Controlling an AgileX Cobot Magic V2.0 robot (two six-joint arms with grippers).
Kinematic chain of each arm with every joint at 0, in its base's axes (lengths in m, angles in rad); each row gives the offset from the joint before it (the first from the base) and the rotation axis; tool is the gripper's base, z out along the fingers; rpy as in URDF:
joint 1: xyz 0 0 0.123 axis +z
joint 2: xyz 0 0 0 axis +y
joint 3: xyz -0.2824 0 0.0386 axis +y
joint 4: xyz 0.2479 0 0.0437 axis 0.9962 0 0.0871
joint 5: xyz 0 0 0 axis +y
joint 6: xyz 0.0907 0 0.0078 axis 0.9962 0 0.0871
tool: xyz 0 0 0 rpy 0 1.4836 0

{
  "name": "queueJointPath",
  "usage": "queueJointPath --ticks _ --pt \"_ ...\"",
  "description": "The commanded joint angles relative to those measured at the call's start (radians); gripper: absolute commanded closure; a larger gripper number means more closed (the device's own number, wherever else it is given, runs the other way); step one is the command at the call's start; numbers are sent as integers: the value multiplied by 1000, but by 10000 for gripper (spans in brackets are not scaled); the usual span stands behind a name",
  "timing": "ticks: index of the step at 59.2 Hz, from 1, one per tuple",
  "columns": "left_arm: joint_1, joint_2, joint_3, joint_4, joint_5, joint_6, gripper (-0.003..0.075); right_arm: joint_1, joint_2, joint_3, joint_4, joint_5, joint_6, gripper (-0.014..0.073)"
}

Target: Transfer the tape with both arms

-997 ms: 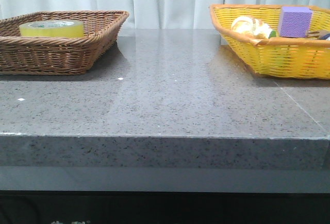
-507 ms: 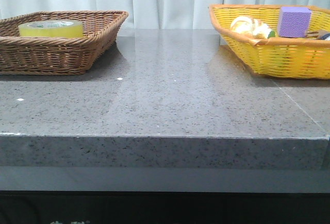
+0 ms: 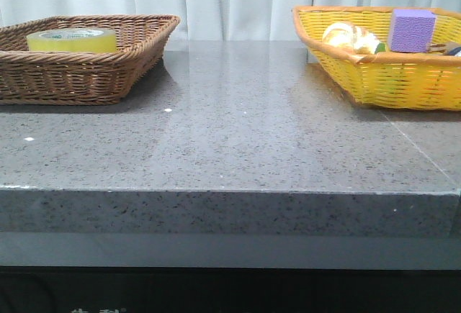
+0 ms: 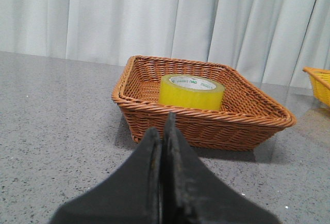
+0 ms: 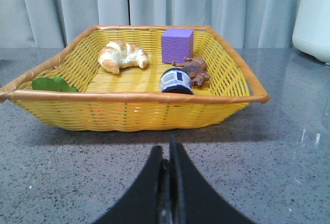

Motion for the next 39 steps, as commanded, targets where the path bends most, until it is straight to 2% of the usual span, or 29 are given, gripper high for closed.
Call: queueJointPath --ticks 1,39 --pt "-8 -19 37 -2 -82 -11 740 -5 -29 -25 4 -85 -10 662" --pt "-8 -19 37 -2 -82 -11 740 1 -27 -25 4 -85 -10 662"
